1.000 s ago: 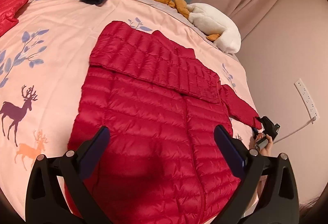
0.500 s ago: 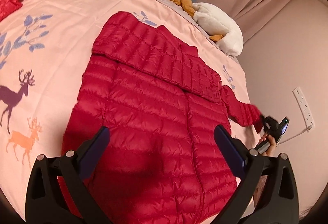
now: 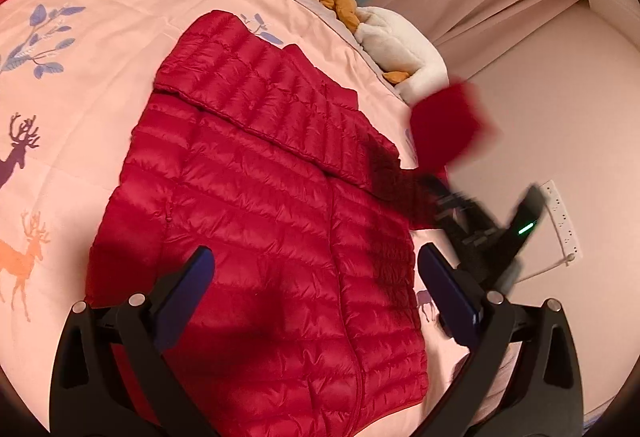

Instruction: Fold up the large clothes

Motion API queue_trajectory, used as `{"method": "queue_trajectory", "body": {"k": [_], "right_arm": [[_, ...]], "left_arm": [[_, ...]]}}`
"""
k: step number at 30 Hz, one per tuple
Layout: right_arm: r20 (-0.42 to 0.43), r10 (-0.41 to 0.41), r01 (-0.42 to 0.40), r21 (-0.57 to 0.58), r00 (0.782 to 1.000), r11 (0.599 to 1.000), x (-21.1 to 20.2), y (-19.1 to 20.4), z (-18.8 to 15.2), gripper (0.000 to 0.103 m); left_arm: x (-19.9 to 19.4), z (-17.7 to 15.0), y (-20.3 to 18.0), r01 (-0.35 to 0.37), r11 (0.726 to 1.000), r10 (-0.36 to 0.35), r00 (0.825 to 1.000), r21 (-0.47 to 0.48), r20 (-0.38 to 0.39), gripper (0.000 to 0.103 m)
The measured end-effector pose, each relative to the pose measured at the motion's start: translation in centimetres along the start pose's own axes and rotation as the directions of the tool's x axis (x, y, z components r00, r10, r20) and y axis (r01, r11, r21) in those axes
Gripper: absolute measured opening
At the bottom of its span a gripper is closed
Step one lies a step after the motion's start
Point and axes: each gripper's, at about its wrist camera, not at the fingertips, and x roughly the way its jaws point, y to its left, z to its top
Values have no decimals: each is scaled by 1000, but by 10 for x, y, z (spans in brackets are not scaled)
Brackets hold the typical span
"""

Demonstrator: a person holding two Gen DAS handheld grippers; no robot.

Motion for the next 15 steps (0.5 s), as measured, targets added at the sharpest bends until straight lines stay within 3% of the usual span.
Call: {"method": "queue_trajectory", "body": {"k": [1,5,10,15], "right_arm": [[-42,16,-17,-27,999,999,8,14,-5,44],[-89,37,-38,-10,995,999,6,25,-21,52],[-20,45,-42,136,999,990,-42,4,-44,66],[37,49,-58,270,998,961,-72,-10,-62,70]], "left_arm": [[2,1,3,6,1000,-6,1000,-16,-5,102],[13,7,13,48,997,-50,998,-65,-26,102],[46,30,19,135,978,-145,988,-161,-54,102],[101,64,7,210,954,-232,969,-212,-84,101]]}}
